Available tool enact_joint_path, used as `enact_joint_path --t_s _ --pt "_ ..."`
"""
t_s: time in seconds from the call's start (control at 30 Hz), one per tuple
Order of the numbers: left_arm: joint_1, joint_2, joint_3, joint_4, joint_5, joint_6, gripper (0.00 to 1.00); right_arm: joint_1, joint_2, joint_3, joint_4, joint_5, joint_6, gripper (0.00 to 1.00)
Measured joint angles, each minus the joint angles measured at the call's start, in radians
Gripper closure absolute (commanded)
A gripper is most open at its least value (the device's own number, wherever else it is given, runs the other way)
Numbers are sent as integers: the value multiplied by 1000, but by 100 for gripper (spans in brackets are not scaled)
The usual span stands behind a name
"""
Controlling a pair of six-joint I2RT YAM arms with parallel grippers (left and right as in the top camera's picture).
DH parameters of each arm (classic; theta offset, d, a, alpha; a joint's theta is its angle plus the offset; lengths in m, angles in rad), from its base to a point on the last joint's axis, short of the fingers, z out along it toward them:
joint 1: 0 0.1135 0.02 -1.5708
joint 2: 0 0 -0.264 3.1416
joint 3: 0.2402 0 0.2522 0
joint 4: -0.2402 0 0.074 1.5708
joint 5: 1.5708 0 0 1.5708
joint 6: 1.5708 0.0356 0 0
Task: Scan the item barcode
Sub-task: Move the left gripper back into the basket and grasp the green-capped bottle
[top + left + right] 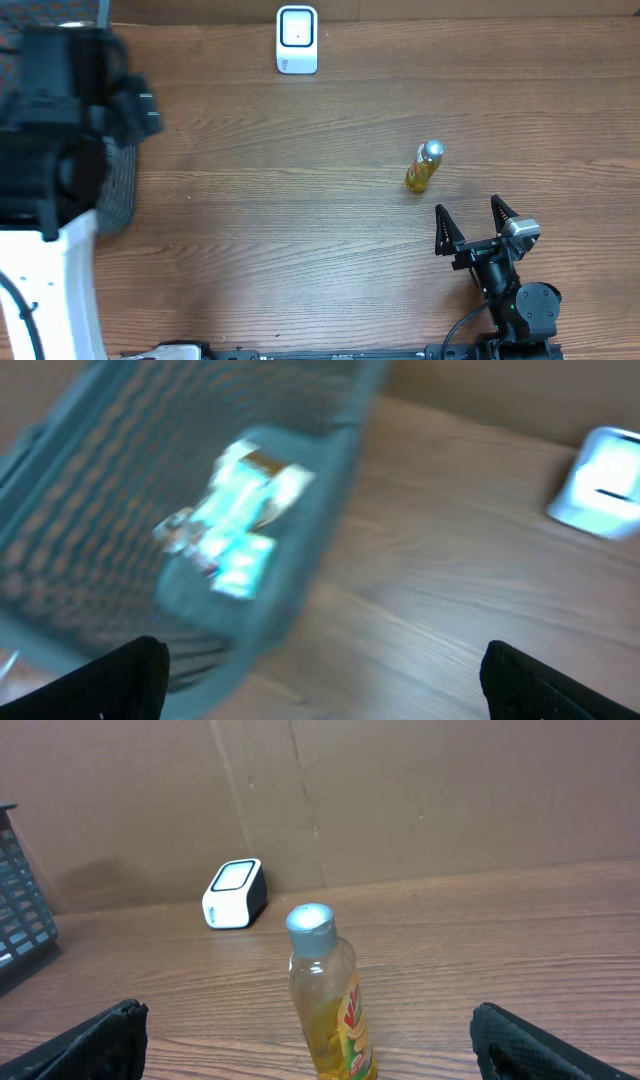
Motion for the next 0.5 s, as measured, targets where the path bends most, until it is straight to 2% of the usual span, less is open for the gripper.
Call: enact_joint_path --t_s 0.2,0.5 --pt "272 12 -2 42 126 1 0 0 0 0 0 0 0 0" --pt "466 164 -2 46 237 5 1 0 0 0 0 0 0 0"
